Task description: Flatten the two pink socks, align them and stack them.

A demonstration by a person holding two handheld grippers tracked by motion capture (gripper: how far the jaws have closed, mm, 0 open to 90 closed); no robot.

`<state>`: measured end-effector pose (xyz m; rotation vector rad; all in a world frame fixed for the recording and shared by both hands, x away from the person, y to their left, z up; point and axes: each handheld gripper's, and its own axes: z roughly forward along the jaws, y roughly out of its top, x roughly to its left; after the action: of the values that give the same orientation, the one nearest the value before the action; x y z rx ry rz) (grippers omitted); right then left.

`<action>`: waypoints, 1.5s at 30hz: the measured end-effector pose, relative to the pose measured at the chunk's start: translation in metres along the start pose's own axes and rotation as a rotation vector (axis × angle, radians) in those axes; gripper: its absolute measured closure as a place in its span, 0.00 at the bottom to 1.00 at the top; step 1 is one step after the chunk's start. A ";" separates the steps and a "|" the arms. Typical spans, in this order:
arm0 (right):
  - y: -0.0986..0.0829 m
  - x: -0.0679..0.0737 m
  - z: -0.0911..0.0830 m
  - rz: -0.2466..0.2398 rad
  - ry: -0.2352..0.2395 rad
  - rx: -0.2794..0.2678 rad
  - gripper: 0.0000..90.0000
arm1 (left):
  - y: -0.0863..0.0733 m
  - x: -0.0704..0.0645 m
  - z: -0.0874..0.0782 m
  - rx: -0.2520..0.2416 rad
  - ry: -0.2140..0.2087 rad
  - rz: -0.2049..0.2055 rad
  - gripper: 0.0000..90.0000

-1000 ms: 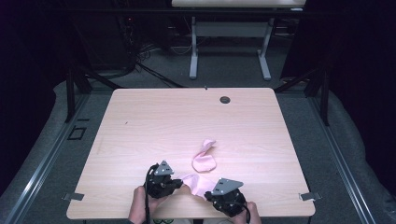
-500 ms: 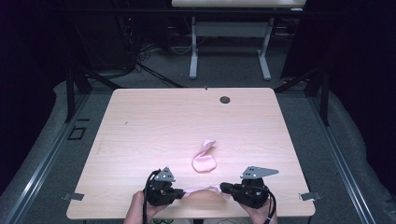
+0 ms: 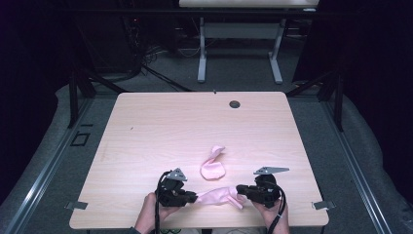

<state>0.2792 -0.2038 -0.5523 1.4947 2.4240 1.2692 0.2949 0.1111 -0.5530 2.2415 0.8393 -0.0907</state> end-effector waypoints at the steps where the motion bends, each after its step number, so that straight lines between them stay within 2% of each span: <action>1: 0.001 0.000 0.002 -0.007 -0.020 0.004 0.96 | 0.001 0.003 0.000 -0.002 -0.007 -0.006 0.88; 6: 0.005 -0.002 0.008 -0.046 -0.097 0.017 0.94 | 0.004 0.014 0.002 -0.012 0.032 -0.039 0.82; 8: 0.006 -0.003 0.010 -0.053 -0.129 0.019 0.91 | 0.003 0.017 0.002 -0.025 0.054 -0.062 0.73; 11: 0.006 -0.006 0.010 -0.057 -0.142 0.019 0.85 | 0.000 0.019 -0.002 -0.053 0.094 -0.094 0.55; 12: 0.005 -0.006 0.008 -0.056 -0.141 0.007 0.83 | -0.001 0.019 -0.004 -0.060 0.097 -0.106 0.52; 16: 0.006 -0.006 0.001 -0.079 -0.143 0.008 0.75 | -0.006 0.016 -0.012 -0.068 0.124 -0.120 0.47; 19: 0.006 -0.003 0.003 -0.119 -0.157 0.046 0.71 | -0.009 0.010 -0.013 -0.049 0.133 -0.117 0.47; 22: 0.004 0.000 0.010 -0.158 -0.172 0.083 0.70 | -0.011 0.003 -0.009 -0.025 0.160 -0.108 0.50; 27: 0.003 0.004 0.018 -0.195 -0.186 0.125 0.70 | -0.011 -0.001 0.001 0.007 0.183 -0.099 0.61; 32: 0.002 0.007 0.023 -0.218 -0.205 0.144 0.75 | -0.009 -0.009 0.009 0.040 0.225 -0.044 0.70; 34: 0.001 0.007 0.025 -0.220 -0.207 0.149 0.79 | -0.009 -0.013 0.011 0.050 0.234 -0.020 0.73; 35: 0.000 0.008 0.025 -0.219 -0.204 0.144 0.82 | -0.008 -0.014 0.012 0.064 0.252 -0.006 0.75; 39: -0.002 0.010 0.025 -0.223 -0.190 0.133 0.90 | -0.008 -0.017 0.014 0.075 0.266 0.014 0.84; 42: -0.004 0.012 0.025 -0.233 -0.199 0.124 0.93 | -0.009 -0.018 0.014 0.071 0.257 0.029 0.93; 45: -0.005 0.012 0.024 -0.229 -0.184 0.118 0.94 | -0.010 -0.018 0.014 0.066 0.254 0.036 0.99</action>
<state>0.2788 -0.1804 -0.5673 1.2487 2.4965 0.9186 0.2770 0.0974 -0.5642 2.3612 0.9399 0.1903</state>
